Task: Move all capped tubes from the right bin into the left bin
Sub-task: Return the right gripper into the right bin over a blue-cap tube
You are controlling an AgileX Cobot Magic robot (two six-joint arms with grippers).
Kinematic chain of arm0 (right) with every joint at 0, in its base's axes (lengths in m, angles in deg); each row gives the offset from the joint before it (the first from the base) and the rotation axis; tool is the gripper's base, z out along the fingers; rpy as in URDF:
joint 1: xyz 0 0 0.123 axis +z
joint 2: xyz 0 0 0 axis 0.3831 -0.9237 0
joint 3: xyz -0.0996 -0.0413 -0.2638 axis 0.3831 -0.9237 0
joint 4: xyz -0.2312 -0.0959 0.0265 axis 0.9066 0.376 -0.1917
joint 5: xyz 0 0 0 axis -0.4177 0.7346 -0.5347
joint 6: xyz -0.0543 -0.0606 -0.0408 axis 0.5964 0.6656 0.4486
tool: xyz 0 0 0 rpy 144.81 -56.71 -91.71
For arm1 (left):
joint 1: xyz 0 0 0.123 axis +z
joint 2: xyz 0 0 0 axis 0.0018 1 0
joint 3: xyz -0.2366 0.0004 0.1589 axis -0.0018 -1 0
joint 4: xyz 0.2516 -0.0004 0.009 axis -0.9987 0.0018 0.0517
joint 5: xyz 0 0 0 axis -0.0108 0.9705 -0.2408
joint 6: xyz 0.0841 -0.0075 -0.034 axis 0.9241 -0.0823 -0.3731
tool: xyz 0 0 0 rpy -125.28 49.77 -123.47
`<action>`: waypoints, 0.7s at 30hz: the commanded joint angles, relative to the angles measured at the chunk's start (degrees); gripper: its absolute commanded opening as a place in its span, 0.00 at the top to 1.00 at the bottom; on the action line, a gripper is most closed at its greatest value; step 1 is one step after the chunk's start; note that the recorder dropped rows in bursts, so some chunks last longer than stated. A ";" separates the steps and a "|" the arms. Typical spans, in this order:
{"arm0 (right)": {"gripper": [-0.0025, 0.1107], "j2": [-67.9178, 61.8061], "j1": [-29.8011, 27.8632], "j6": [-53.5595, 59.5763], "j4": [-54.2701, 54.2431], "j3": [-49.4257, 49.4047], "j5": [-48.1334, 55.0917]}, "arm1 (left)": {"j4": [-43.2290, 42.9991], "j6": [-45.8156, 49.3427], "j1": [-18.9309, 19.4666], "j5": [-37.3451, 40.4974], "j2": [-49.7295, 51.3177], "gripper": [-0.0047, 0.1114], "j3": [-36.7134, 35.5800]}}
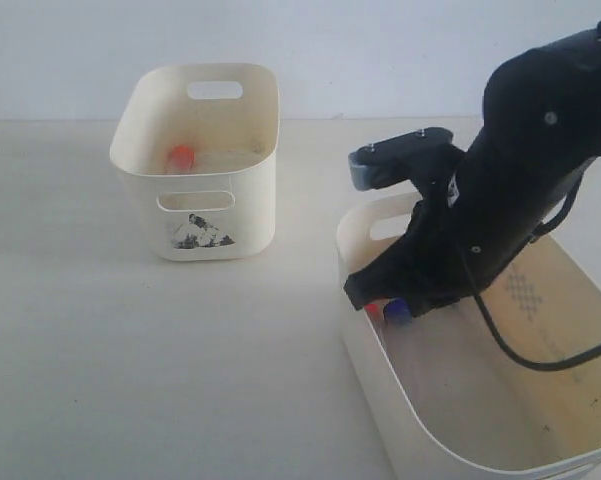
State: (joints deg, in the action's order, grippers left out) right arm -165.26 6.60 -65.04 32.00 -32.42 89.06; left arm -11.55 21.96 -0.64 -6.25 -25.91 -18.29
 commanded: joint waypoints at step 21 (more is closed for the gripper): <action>0.98 -1.14 -5.62 -0.48 -6.43 -7.37 -13.86 | -0.10 -0.38 0.14 -0.05 -0.19 0.92 0.16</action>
State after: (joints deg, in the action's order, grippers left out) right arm -164.51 1.44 -65.69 25.56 -39.55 76.61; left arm -11.55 21.96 -0.64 -6.25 -25.91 -18.29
